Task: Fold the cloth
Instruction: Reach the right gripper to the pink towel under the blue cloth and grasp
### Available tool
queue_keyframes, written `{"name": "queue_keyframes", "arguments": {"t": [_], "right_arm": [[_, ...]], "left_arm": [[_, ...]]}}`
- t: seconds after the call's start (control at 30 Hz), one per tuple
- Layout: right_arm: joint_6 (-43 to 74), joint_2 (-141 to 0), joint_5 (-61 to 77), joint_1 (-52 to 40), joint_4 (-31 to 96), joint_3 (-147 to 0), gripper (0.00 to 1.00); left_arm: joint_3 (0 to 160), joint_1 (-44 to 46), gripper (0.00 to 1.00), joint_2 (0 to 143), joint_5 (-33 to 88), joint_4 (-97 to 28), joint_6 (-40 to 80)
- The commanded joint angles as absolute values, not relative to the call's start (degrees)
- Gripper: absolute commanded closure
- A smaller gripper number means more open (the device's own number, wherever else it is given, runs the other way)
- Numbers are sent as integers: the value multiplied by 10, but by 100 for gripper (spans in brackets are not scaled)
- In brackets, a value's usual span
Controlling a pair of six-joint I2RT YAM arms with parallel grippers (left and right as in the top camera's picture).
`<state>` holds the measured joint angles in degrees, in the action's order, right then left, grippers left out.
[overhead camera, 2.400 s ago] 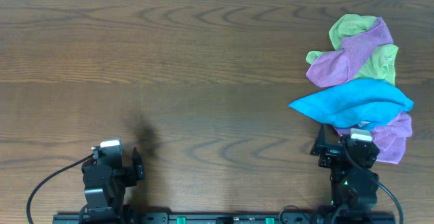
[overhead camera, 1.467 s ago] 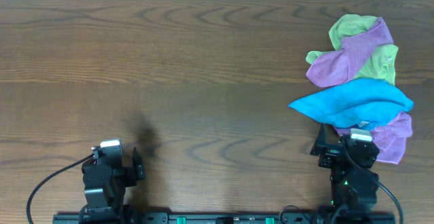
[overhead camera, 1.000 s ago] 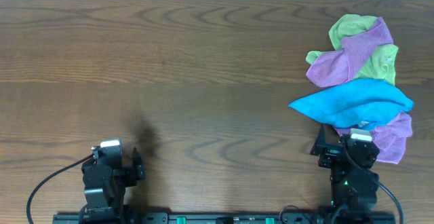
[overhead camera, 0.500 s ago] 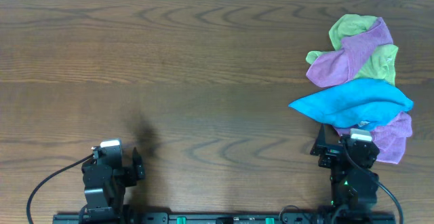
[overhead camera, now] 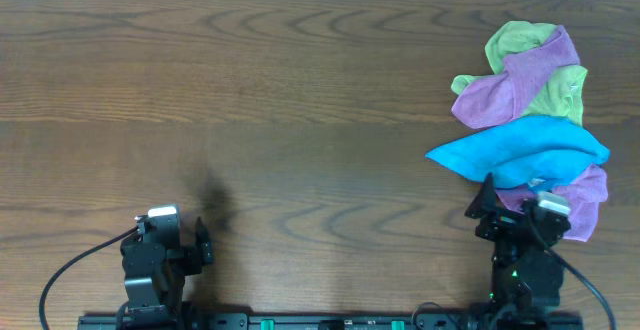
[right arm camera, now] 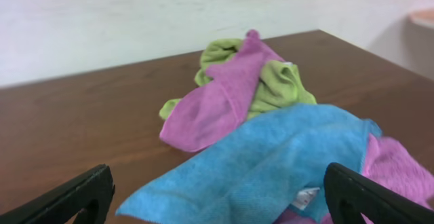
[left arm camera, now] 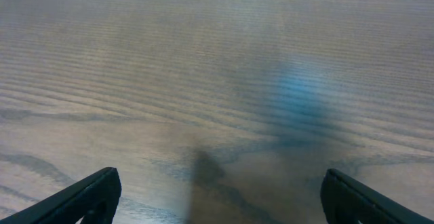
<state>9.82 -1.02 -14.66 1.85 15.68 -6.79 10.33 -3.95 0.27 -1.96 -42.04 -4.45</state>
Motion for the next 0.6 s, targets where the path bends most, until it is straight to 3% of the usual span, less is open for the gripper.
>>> {"name": "queue_keyframes", "arguments": {"t": [0.0,0.3,0.57], "right_arm": [[159,-31,-165,52,150,-88,1],[163,-229,-161,145,135,-190,1],[223,-482,-162,243,304,-330,1]], "left_arm": [[98,-37,5,3,-30,-442,-38],[98,-37,5,3,-30,-442,-38],[98,-37,5,3,-30,-442,-38]]}}
